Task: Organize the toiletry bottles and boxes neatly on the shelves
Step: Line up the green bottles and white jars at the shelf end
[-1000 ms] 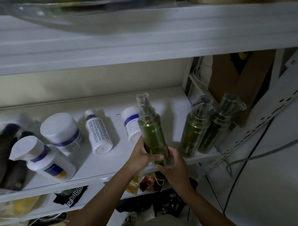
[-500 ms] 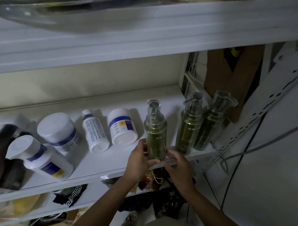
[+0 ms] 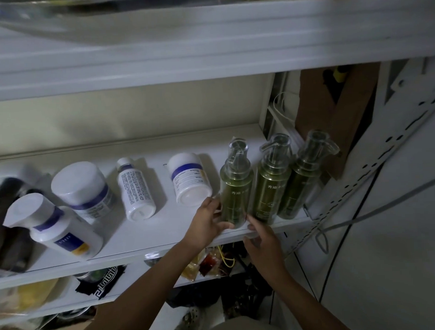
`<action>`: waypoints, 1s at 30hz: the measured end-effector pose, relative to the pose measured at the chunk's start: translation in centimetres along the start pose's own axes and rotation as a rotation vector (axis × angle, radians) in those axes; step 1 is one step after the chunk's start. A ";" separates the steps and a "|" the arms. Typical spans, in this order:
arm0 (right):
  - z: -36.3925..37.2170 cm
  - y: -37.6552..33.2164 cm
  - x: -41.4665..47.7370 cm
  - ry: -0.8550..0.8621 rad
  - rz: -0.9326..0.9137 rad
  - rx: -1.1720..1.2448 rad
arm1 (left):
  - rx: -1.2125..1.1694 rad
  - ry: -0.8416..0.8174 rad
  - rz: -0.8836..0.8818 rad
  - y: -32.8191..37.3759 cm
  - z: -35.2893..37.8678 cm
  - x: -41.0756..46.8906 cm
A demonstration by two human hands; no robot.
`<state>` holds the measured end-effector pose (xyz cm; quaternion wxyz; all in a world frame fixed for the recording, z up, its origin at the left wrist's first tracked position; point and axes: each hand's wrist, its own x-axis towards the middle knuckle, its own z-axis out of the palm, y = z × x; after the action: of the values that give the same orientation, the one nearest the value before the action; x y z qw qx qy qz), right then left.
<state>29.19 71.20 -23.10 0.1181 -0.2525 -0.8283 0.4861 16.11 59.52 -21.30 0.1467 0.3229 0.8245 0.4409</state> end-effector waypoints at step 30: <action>0.2 0.6 -1.5 0.017 0.021 0.069 | 0.128 0.472 -0.089 1.9 -1.3 -3.0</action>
<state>30.52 70.48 -23.61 0.1287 -0.2611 -0.8074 0.5133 18.42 57.48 -19.17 -0.0514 0.1829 0.8756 0.4441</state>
